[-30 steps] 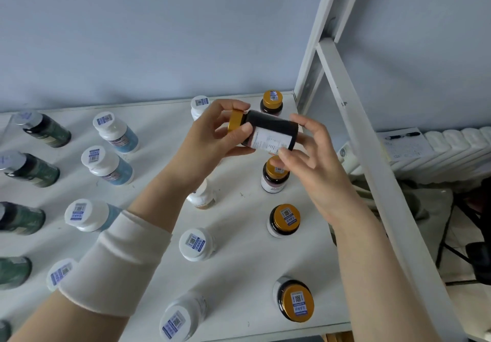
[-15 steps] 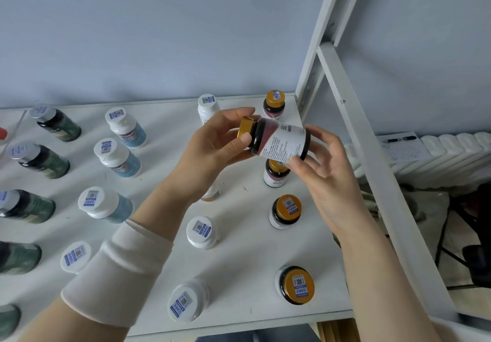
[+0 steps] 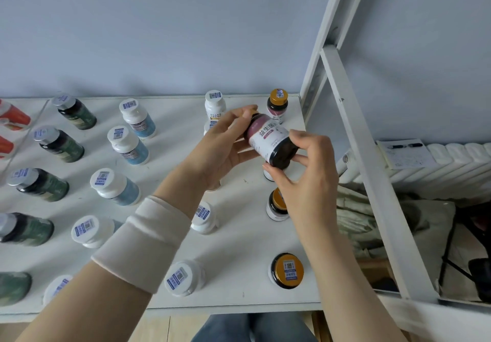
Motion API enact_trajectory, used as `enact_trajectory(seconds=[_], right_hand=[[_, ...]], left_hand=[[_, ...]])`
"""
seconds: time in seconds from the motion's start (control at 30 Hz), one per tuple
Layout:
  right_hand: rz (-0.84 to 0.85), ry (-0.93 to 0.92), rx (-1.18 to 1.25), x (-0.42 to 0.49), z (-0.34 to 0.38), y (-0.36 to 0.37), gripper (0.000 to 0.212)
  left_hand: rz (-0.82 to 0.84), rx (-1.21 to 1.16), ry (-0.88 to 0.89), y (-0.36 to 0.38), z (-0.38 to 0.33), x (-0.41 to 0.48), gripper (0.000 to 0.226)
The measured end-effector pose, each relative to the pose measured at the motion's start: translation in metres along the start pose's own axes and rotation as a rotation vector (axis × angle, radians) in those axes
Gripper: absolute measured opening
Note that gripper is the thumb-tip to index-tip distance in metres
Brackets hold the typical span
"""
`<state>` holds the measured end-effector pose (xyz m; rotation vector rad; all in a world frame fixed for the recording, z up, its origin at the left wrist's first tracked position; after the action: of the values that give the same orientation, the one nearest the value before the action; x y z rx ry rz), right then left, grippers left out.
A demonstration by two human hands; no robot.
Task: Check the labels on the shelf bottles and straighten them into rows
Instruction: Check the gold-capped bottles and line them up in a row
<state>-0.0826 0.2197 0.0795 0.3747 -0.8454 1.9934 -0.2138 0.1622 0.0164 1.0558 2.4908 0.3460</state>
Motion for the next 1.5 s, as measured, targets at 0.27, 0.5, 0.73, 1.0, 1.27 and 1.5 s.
enact_trajectory(seconds=[0.27,0.5,0.73,1.0,1.27,1.5], right_hand=[[-0.034,-0.013,-0.077,0.011,-0.014,-0.007,0.059],[0.177,0.100,-0.549,0.022,-0.059,0.014,0.051],[0.441,0.295,-0.743,0.031,-0.127,0.043,0.058],[0.628,0.362,-0.735,0.040,-0.161,0.066,0.065],[0.663,0.334,-0.717,0.049,-0.164,0.073,0.061],[0.559,0.337,-0.587,0.068,-0.156,0.074,0.054]], left_hand=[[0.099,0.188,0.115,0.022,-0.032,0.014,0.023],[0.066,0.913,0.373,0.028,-0.050,0.064,0.039],[0.191,1.267,0.390,0.033,-0.003,0.113,0.046],[0.277,1.278,0.384,0.031,0.028,0.126,0.046],[-0.005,1.152,0.659,0.019,-0.025,0.153,0.042],[-0.019,1.268,0.363,0.015,-0.006,0.196,0.044]])
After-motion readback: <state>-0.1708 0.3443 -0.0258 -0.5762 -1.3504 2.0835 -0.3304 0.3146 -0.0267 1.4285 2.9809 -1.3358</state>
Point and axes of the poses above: each hand's wrist, its own x-axis towards the middle knuckle, its own y-axis out of the palm, z = x × y, the point moved 10 cm from there along x, towards the middle knuckle, and after that the axes turned 4 degrees about -z, right-handed, at the moved point
